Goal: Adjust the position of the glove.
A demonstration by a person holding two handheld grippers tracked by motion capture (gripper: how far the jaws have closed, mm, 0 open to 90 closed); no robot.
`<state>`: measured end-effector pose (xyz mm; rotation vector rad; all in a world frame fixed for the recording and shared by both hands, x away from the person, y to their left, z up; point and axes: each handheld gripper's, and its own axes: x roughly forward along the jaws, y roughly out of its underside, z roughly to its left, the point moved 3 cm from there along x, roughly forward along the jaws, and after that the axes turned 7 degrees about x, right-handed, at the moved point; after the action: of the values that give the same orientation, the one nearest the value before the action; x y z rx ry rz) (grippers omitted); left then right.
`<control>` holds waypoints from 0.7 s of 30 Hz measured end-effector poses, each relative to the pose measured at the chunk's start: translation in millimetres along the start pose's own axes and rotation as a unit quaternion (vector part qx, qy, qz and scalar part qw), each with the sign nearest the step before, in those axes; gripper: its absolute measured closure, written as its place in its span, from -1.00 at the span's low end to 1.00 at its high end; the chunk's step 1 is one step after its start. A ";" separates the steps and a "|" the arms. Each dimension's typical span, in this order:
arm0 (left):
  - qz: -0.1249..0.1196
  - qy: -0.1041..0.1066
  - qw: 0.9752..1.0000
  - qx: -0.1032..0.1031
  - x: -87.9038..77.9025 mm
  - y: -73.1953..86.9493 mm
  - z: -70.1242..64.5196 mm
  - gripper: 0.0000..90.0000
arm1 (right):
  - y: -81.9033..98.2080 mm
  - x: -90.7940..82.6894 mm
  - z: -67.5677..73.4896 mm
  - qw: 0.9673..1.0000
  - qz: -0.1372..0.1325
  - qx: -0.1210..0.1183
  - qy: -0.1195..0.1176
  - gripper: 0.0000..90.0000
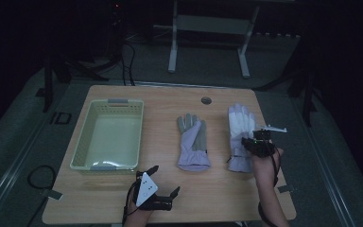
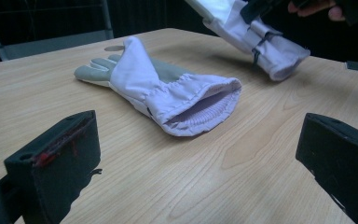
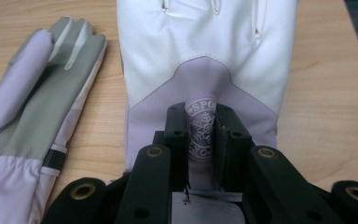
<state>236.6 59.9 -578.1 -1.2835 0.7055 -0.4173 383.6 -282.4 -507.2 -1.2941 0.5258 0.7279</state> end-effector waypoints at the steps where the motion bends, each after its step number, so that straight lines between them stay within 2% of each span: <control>1: -0.001 0.000 1.000 0.000 0.1 0.0 -0.1 -1.00 | 1.9 3.2 1.1 1.000 0.004 0.002 0.000 0.71; 8: 0.000 0.002 1.000 0.000 0.0 0.0 -0.1 -1.00 | 11.3 32.6 1.3 0.999 0.037 -0.001 0.011 0.59; 13: -0.001 0.002 1.000 0.000 0.0 0.0 -0.2 -1.00 | 17.2 46.4 -3.2 0.999 0.049 0.007 0.003 0.39; 18: -0.001 0.003 1.000 0.001 0.0 -0.1 -0.3 -1.00 | 14.3 44.6 -5.1 0.999 0.046 -0.003 -0.001 0.27; 21: -0.001 0.002 1.000 0.000 0.1 0.0 -0.2 -1.00 | 9.4 38.8 -4.8 0.999 0.041 -0.018 -0.006 0.17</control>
<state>236.6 59.6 -578.2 -1.2840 0.7085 -0.4221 403.0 -278.8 -542.2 -1.3074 0.5596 0.8168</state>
